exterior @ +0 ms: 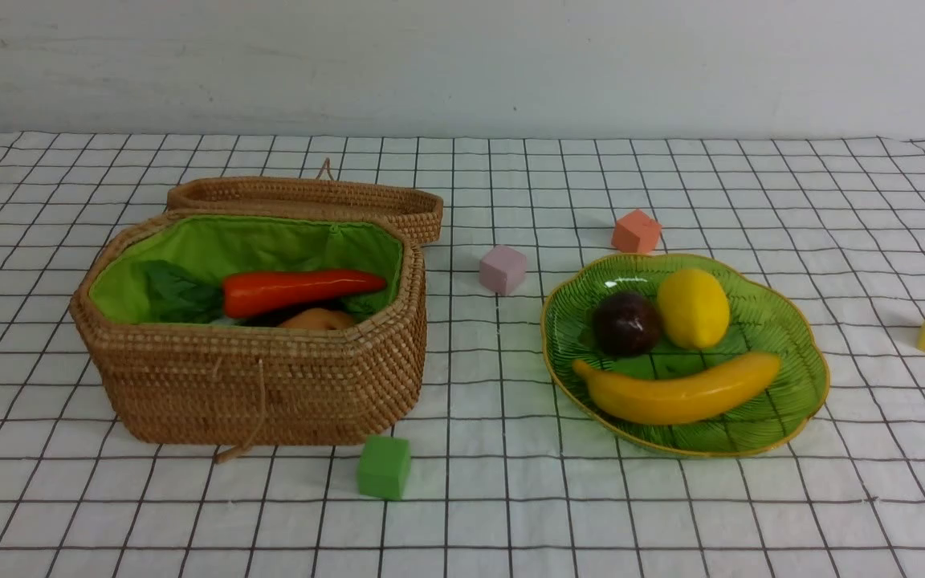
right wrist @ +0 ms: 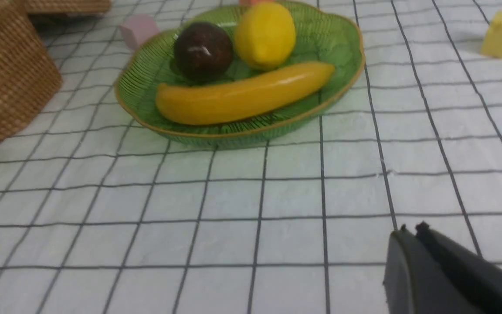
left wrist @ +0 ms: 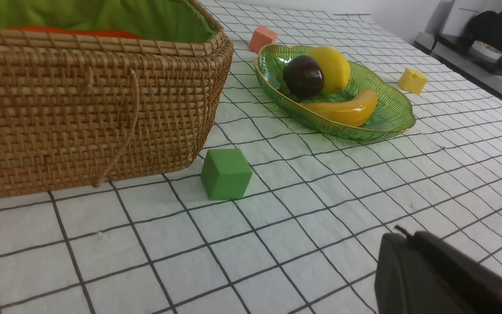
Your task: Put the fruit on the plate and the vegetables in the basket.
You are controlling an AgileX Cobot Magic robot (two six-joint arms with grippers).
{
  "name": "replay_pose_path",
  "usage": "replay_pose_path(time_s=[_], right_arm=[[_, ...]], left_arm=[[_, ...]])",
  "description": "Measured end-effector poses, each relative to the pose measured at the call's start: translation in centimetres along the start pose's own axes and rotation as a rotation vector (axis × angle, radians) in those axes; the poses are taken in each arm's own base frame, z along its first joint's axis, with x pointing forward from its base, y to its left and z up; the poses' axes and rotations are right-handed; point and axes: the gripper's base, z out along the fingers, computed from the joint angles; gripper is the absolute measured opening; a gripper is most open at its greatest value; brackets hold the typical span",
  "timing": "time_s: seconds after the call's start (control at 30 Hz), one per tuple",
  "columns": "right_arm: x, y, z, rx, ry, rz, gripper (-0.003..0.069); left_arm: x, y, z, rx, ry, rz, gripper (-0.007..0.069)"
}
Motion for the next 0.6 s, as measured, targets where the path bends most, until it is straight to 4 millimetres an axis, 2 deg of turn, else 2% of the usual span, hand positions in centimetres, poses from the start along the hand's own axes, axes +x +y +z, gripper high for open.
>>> replay_pose_path(time_s=[0.03, 0.6], right_arm=[[0.83, -0.2, 0.3, 0.006, -0.011, 0.003, 0.002], [0.82, -0.3, 0.27, 0.016, -0.024, 0.079, 0.0029]], left_arm=[[0.0, 0.0, 0.0, 0.0, 0.0, 0.0, -0.0003], [0.09, 0.03, 0.07, -0.005, 0.014, 0.0, 0.001]])
